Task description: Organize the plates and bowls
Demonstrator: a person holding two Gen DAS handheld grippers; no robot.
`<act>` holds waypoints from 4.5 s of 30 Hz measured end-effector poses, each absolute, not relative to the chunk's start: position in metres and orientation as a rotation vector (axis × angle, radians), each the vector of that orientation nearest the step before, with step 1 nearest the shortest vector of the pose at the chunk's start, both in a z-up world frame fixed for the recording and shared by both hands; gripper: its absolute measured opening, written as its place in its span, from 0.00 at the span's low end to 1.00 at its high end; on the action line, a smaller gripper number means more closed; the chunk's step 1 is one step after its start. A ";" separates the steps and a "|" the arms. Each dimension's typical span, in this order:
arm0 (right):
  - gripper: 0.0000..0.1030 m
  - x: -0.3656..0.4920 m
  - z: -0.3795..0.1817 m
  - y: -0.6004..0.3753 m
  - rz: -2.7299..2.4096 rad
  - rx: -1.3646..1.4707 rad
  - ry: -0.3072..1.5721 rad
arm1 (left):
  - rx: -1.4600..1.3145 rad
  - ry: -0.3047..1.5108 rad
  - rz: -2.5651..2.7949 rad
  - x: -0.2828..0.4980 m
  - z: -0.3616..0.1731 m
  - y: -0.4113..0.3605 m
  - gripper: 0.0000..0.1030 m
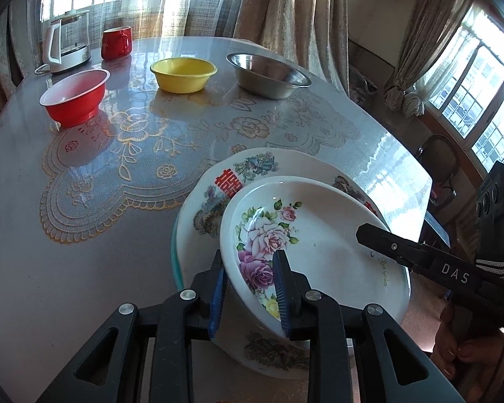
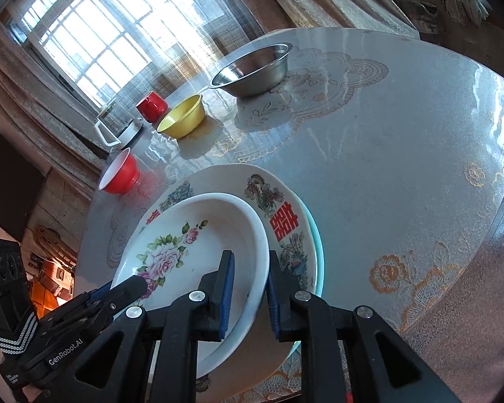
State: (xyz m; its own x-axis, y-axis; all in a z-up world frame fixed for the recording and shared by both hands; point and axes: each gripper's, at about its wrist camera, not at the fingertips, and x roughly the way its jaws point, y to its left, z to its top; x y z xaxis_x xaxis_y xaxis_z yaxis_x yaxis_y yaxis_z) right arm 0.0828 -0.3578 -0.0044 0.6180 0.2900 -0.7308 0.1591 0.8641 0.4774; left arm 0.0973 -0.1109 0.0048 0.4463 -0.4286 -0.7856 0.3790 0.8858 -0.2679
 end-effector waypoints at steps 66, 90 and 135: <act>0.45 0.079 0.018 -0.326 -0.056 0.253 0.941 | 0.073 0.865 -0.407 0.083 0.012 -0.117 0.43; 0.45 0.099 0.022 -0.379 -0.083 0.476 0.837 | -0.013 0.859 -0.305 0.113 0.021 -0.090 0.88; 0.48 0.354 -0.031 -0.485 -0.003 0.792 0.877 | 0.013 0.931 -0.354 0.299 0.034 -0.154 0.89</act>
State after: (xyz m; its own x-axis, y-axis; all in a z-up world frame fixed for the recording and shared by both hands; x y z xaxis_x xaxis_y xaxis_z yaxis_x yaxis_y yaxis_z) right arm 0.3541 -0.4850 -0.0307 0.6581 0.3062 -0.6879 0.3116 0.7209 0.6191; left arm 0.2988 -0.1542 0.0340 0.5435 -0.2926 -0.7868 0.3036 0.9423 -0.1407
